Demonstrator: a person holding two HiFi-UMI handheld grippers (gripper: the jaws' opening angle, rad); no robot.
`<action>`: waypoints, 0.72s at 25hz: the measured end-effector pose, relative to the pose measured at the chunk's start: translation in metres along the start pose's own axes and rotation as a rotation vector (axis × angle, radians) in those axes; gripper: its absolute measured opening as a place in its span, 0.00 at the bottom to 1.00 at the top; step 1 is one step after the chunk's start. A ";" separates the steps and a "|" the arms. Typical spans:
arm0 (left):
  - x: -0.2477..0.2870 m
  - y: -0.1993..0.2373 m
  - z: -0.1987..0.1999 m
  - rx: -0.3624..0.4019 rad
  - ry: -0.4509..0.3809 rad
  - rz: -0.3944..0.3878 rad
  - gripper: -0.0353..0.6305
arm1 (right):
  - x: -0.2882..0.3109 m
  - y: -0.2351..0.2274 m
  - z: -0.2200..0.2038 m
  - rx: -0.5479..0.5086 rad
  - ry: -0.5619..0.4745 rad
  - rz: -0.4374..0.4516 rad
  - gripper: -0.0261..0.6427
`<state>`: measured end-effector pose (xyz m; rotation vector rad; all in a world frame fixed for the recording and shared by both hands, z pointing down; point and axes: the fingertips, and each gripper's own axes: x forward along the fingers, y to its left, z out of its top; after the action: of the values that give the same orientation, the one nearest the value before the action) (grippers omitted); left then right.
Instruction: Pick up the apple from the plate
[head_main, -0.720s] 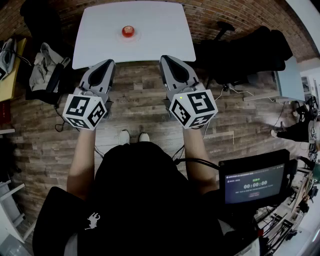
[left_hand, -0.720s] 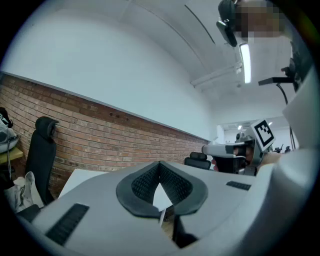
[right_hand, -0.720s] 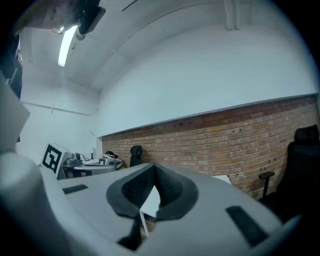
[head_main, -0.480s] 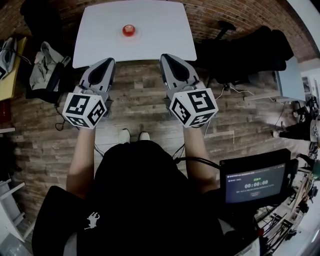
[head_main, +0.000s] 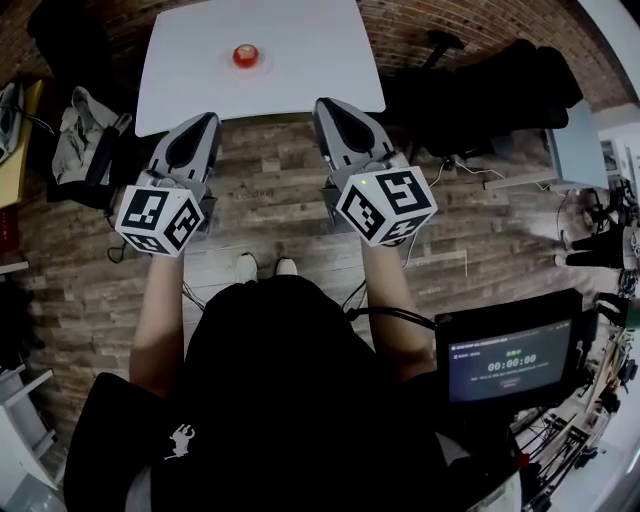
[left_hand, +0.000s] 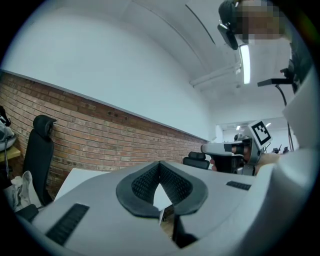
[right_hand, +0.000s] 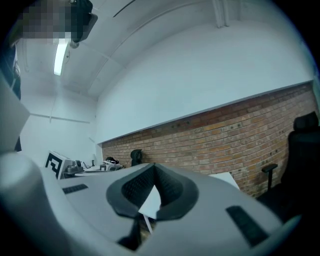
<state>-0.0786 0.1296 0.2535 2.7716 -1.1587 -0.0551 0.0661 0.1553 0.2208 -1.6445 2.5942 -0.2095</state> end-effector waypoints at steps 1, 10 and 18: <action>0.000 -0.001 -0.001 -0.003 0.000 -0.001 0.06 | 0.000 0.000 0.000 -0.002 0.001 0.003 0.04; 0.015 -0.016 -0.008 0.004 0.026 0.011 0.06 | -0.012 -0.019 -0.007 -0.010 0.026 0.011 0.04; 0.035 -0.026 -0.023 0.018 0.074 0.058 0.06 | -0.015 -0.049 -0.014 0.014 0.040 0.051 0.05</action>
<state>-0.0334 0.1256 0.2730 2.7283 -1.2252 0.0636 0.1145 0.1493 0.2412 -1.5834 2.6539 -0.2600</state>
